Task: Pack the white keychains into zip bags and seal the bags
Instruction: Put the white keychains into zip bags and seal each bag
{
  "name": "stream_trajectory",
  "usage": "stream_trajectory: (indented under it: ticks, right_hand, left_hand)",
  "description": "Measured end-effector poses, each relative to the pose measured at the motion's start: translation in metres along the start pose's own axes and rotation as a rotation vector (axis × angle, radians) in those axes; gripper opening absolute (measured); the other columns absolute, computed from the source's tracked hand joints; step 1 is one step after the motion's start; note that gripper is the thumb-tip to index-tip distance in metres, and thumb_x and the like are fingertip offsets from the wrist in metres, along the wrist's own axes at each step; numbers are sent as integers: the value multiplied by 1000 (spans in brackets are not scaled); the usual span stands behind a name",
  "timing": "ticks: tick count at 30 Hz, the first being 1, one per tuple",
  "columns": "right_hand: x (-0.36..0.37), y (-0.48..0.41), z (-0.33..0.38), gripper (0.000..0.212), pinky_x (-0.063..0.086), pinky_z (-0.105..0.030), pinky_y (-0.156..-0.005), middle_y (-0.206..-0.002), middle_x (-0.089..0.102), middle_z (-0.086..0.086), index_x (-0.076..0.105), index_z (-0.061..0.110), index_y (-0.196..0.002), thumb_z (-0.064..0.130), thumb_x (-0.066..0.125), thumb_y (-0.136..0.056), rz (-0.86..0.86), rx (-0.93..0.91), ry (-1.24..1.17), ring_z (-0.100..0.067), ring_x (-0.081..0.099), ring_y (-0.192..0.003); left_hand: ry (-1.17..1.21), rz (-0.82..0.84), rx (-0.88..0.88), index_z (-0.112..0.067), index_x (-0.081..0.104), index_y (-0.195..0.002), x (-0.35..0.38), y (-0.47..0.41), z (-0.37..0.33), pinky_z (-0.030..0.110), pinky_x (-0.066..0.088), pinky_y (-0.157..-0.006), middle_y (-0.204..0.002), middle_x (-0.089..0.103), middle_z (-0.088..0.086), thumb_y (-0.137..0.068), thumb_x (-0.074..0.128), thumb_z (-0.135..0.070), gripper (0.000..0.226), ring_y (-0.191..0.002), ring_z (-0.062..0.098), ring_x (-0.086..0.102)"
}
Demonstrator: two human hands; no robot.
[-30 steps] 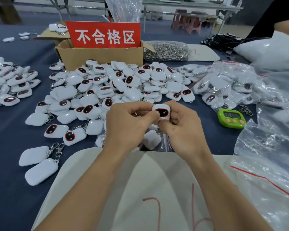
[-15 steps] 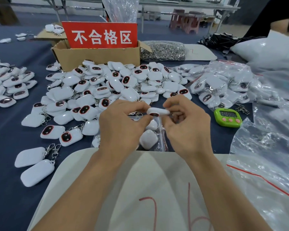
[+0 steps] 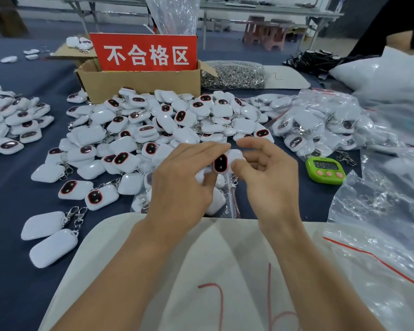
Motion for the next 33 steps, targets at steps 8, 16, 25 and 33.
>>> stream_trajectory:
  ticks: [8, 16, 25, 33]
  right_hand:
    - [-1, -4, -2, 28, 41, -22, -51, -65, 65, -6, 80, 19, -84, 11, 57, -98, 120, 130, -235, -14, 50, -52]
    - [-25, -10, -7, 16, 47, -24, -62, -58, 67, 12, 73, 30, -69, 19, 79, -80, -175, 154, 164, -1, 54, -51]
    - [-24, -7, -14, 12, 41, -28, -60, -50, 61, 18, 72, 38, -65, 26, 71, -67, -115, 282, 505, -12, 58, -61]
    - [14, 1, -16, 23, 43, -33, -71, -76, 59, -13, 66, -6, -88, 10, 53, -98, 472, 238, 247, -15, 48, -73]
  left_hand:
    - [67, 51, -123, -31, 76, -109, 3, 2, 1, 12, 39, -82, -93, 71, -19, -102, 53, -45, 28, -92, 6, 57]
    - [-193, 149, -385, -37, 72, -74, 8, 3, 6, 32, 37, -69, -67, 62, -15, -82, 62, -62, 28, -75, 12, 54]
    - [-429, 321, -186, -26, 62, -59, 24, 8, -13, 31, 24, -71, -61, 62, -8, -68, 65, -55, 31, -64, 17, 52]
    - [26, 28, -231, -27, 47, -63, 8, 4, -14, 28, 27, -65, -60, 43, -13, -80, 61, -24, 22, -61, 14, 43]
Point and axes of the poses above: each hand's wrist, its own y-axis away from the middle knuckle, its own x-axis out of the palm, z = x × y, the point moved 4 cm from there along -y, towards the middle knuckle
